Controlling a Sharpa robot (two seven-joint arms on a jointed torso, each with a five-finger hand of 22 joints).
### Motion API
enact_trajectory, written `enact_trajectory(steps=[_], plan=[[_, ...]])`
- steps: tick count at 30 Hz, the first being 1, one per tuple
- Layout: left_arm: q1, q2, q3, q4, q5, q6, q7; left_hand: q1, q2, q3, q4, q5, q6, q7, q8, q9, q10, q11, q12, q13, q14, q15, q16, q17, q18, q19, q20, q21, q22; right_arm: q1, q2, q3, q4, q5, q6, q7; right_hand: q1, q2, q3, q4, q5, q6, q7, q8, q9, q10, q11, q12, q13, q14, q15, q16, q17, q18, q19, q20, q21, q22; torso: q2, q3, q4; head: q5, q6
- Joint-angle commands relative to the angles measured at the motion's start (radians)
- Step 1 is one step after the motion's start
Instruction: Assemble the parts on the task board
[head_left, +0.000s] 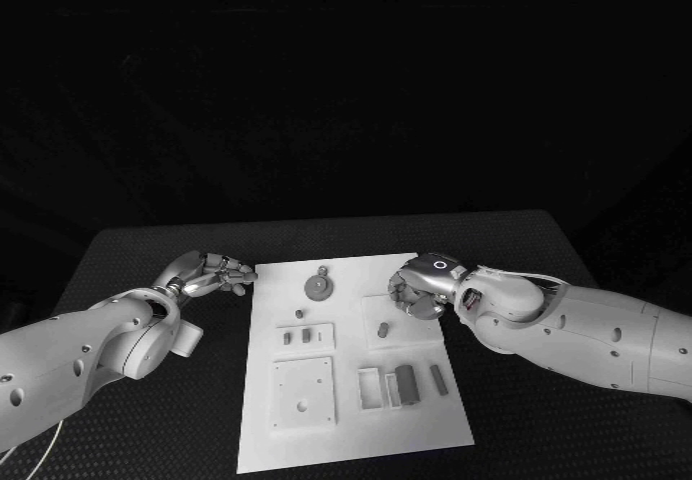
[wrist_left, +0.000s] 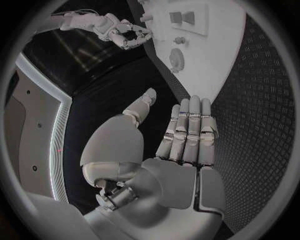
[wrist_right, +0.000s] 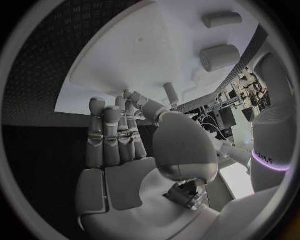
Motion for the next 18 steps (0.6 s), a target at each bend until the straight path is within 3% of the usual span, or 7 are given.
enact_trajectory(steps=[1,7,14,18], plan=[[0.000,0.001,0.001,0.002,0.006,0.013,0.007,0.001,0.008,-0.005,0.000,-0.004,-0.003,-0.001,0.005,-0.001,0.008,0.000,-0.001,-0.002,0.010,0.000,-0.006,0.002,0.002,0.007,0.000,0.006,-0.001,-0.003,0.000,-0.003,0.002,-0.035,0.027,-0.005,0.004,-0.011,-0.003,-0.005,0.004,0.007,-0.002,-0.004,-0.002,0.006,0.001,-0.005,-0.003,0.007,0.000,-0.008,-0.002,0.058,0.007,0.002,-0.007,-0.002,0.000,0.0000,-0.0006,0.000,0.000],[0.000,0.002,0.001,0.002,0.006,0.014,0.006,0.001,0.008,-0.005,0.000,-0.004,-0.003,-0.002,0.005,-0.001,0.009,0.000,-0.001,-0.002,0.010,-0.001,-0.006,0.003,0.002,0.008,0.000,0.006,-0.002,-0.003,0.002,-0.005,-0.004,-0.036,0.023,-0.011,-0.001,-0.042,-0.009,-0.002,0.003,-0.026,0.011,-0.025,-0.011,-0.007,0.008,-0.019,-0.020,0.006,0.006,-0.018,-0.007,0.058,0.008,0.004,-0.017,-0.005,0.000,-0.0002,0.0000,-0.001,-0.001],[0.000,0.001,0.001,0.001,0.006,0.014,0.005,-0.001,0.007,-0.007,0.000,-0.004,-0.005,-0.001,0.004,-0.002,0.008,0.000,-0.002,-0.003,0.011,-0.001,-0.008,0.005,0.002,0.008,-0.001,0.006,-0.003,-0.003,0.003,-0.007,-0.009,-0.034,0.011,-0.016,-0.015,-0.093,-0.007,0.008,0.003,-0.094,0.040,-0.064,-0.030,-0.074,0.032,-0.024,-0.057,-0.002,0.029,-0.024,-0.007,0.058,0.006,0.010,-0.029,-0.006,0.000,-0.0001,-0.0004,-0.001,-0.002],[0.000,0.001,0.001,0.001,0.006,0.015,0.005,-0.001,0.007,-0.007,0.000,-0.004,-0.005,-0.001,0.004,-0.002,0.008,0.000,-0.002,-0.003,0.011,-0.001,-0.008,0.005,0.002,0.008,-0.001,0.006,-0.003,-0.003,0.004,-0.007,-0.010,-0.036,0.005,-0.018,-0.007,-0.094,-0.001,0.008,0.004,-0.099,0.042,-0.066,-0.032,-0.070,0.031,-0.017,-0.062,-0.001,0.029,-0.022,-0.005,0.058,0.009,0.009,-0.030,-0.004,0.000,-0.0003,-0.0001,-0.001,-0.002]])
